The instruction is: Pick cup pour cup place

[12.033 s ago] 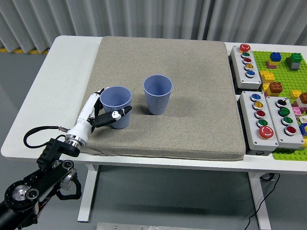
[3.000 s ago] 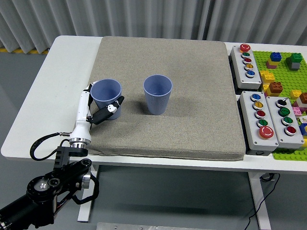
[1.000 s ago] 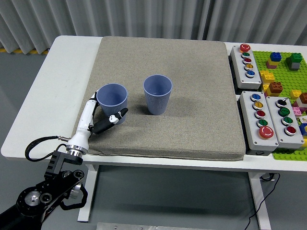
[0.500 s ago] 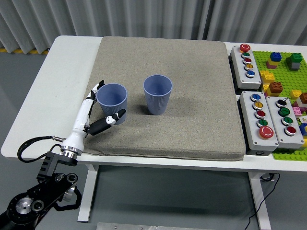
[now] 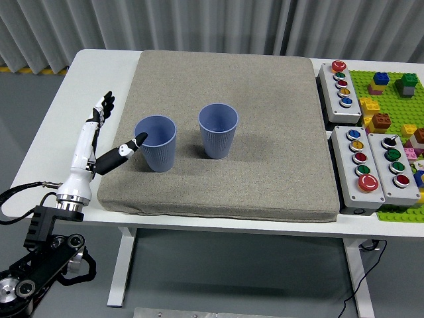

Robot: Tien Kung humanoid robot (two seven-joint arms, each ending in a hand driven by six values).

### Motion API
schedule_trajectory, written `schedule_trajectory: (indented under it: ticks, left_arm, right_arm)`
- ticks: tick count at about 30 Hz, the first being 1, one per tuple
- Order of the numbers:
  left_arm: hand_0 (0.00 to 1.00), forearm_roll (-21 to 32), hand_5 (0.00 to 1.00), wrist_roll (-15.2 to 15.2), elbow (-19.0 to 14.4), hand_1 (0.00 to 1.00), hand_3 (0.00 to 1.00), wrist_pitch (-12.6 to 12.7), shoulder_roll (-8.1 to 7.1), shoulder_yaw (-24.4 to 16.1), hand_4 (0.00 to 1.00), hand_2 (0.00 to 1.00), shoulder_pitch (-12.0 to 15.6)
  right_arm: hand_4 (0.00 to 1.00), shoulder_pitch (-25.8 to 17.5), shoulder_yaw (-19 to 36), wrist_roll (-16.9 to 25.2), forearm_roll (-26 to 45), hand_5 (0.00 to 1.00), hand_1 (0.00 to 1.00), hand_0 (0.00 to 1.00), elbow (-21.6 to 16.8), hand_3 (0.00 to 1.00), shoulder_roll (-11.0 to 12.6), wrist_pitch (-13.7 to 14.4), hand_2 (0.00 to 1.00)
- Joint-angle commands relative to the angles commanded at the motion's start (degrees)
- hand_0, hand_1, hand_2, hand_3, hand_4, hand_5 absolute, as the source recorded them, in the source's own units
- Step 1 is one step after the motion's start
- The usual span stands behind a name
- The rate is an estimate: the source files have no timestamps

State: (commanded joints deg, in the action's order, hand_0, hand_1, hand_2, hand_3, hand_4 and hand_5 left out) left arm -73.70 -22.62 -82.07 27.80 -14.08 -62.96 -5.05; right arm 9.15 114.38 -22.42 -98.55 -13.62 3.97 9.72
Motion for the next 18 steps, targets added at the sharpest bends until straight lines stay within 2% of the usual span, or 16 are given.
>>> schedule_trajectory:
  ticks: [2,3,4,7,9,10,12,13,15,16,18]
  left_arm:
    - [0.93,3.2,0.53,-1.6,-0.1,0.953,0.998,0.9,0.41,-0.9,0.969,0.998,-1.0]
    - [0.93,4.8,0.53,-2.1,0.1,0.953,0.998,0.5,0.63,-1.3,0.969,0.998,-1.6]
    - [0.858,7.1,0.595,-2.4,0.3,0.858,0.967,-0.6,0.83,-1.6,0.976,0.965,-2.3]
    - [0.858,14.9,0.595,-4.7,1.8,0.858,0.967,-4.5,1.55,-1.8,0.976,0.965,-4.4]
    - [0.858,19.4,0.595,-4.2,2.9,0.858,0.967,-8.3,2.12,-2.5,0.976,0.965,-5.3]
    - [0.762,21.6,0.998,-3.8,3.2,0.753,0.843,-10.5,2.27,-2.8,0.846,0.829,-5.6]
    - [0.762,26.1,0.998,-2.5,4.0,0.753,0.843,-14.3,2.64,-3.4,0.846,0.829,-6.1]
    - [0.762,29.0,0.998,-1.2,4.4,0.753,0.843,-17.0,2.83,-3.6,0.846,0.829,-6.4]
    - [0.762,33.9,0.998,-0.5,4.8,0.753,0.843,-19.4,2.99,-3.4,0.846,0.829,-6.5]
    - [0.774,36.1,0.998,-0.3,4.9,0.762,0.82,-19.9,3.14,-3.3,0.811,0.83,-6.5]
    - [0.774,40.6,0.998,-0.1,5.1,0.762,0.82,-20.4,3.37,-3.1,0.811,0.83,-6.4]
  right_arm:
    - [0.002,0.0,-0.1,0.0,0.1,0.002,0.6,0.643,0.0,0.575,0.0,0.0,0.508]
    - [0.002,0.0,-0.1,0.0,0.2,0.002,0.6,0.643,0.0,0.575,0.0,0.0,0.508]
    - [0.002,0.0,-0.1,0.0,0.2,0.002,0.6,0.643,0.0,0.575,0.0,0.0,0.508]
    - [0.002,0.0,-0.2,0.1,0.3,0.002,0.6,0.643,0.0,0.575,0.1,0.1,0.508]
    - [0.002,0.1,-0.3,0.2,0.5,0.002,0.6,0.643,0.1,0.575,0.1,0.1,0.508]
    - [0.002,0.1,-0.4,0.2,0.6,0.002,0.6,0.643,0.1,0.575,0.1,0.1,0.508]
    - [0.002,0.2,-0.4,0.2,0.7,0.002,0.6,0.643,0.1,0.575,0.1,0.2,0.508]
    - [0.002,0.2,-0.5,0.2,0.7,0.002,0.6,0.643,0.1,0.575,0.1,0.2,0.508]
    - [0.002,0.1,-0.5,0.1,0.7,0.002,0.6,0.643,0.1,0.575,0.1,0.2,0.508]
    - [0.002,0.1,-0.5,0.1,0.7,0.002,0.599,0.643,0.1,0.575,0.1,0.2,0.508]
    - [0.002,0.1,-0.5,0.1,0.6,0.002,0.599,0.643,0.1,0.575,0.0,0.2,0.508]
